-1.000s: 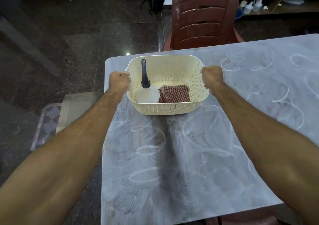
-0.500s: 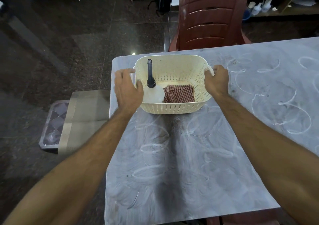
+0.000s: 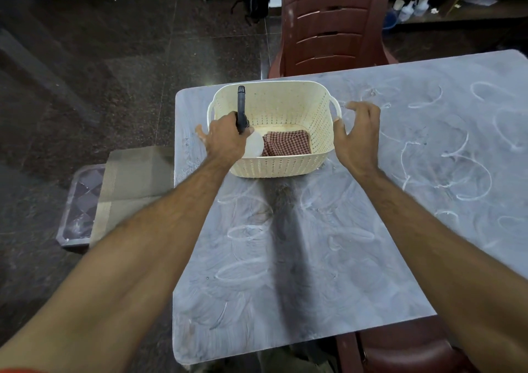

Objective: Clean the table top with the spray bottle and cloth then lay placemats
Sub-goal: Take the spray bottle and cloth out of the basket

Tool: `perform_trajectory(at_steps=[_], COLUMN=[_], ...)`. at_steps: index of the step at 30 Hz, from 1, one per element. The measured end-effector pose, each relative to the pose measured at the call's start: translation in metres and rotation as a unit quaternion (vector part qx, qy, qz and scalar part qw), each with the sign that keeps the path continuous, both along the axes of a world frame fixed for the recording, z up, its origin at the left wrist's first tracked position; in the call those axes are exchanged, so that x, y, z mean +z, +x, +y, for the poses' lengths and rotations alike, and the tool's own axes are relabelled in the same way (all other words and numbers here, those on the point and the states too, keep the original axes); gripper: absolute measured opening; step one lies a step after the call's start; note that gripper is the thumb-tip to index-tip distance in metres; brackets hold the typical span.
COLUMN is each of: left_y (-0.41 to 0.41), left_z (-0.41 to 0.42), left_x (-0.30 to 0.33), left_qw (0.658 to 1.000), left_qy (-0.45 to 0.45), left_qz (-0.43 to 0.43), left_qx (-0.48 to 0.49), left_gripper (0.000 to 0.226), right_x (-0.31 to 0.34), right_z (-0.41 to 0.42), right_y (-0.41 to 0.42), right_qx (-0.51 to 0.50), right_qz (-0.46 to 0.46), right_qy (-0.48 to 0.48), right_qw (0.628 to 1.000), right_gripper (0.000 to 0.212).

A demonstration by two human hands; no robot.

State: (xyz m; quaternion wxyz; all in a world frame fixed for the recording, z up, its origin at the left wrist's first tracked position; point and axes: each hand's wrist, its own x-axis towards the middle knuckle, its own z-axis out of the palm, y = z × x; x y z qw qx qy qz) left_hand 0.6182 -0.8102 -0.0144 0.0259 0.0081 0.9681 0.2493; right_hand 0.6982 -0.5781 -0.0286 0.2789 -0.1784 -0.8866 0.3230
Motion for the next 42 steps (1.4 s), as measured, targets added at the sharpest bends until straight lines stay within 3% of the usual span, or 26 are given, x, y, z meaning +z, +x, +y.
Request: perform_trajectory(at_steps=[4, 10, 17, 22, 28, 35, 42], left_y=[0.008, 0.041, 0.105, 0.148, 0.177, 0.182, 0.175], left_z=[-0.007, -0.027, -0.049, -0.065, -0.075, -0.078, -0.076], left_x=[0.02, 0.08, 0.117, 0.081, 0.012, -0.028, -0.035], left_qw=[0.995, 0.96, 0.959, 0.974, 0.97, 0.965, 0.963], left_qy=[0.071, 0.23, 0.221, 0.197, 0.234, 0.258, 0.264], left_qz=[0.067, 0.144, 0.145, 0.066, -0.001, -0.011, -0.024], left_qx=[-0.011, -0.072, -0.1, -0.093, -0.064, -0.036, -0.041], left_gripper=[0.024, 0.027, 0.031, 0.028, 0.016, 0.017, 0.017], right_x=[0.01, 0.03, 0.04, 0.034, 0.015, 0.003, 0.004], right_z=[-0.002, -0.01, -0.029, -0.043, -0.059, -0.062, -0.057], right_y=[0.01, 0.014, 0.022, 0.035, 0.051, 0.047, 0.013], right_qx=[-0.003, -0.009, 0.017, 0.057, 0.103, 0.129, 0.155], right_qz=[0.005, 0.027, 0.068, 0.082, 0.081, 0.042, -0.062], right_qy=[-0.002, -0.019, -0.019, -0.014, -0.005, -0.007, 0.011], right_qw=[1.0, 0.999, 0.997, 0.995, 0.991, 0.991, 0.986], right_gripper=[0.034, 0.031, 0.026, 0.022, 0.016, 0.012, 0.012])
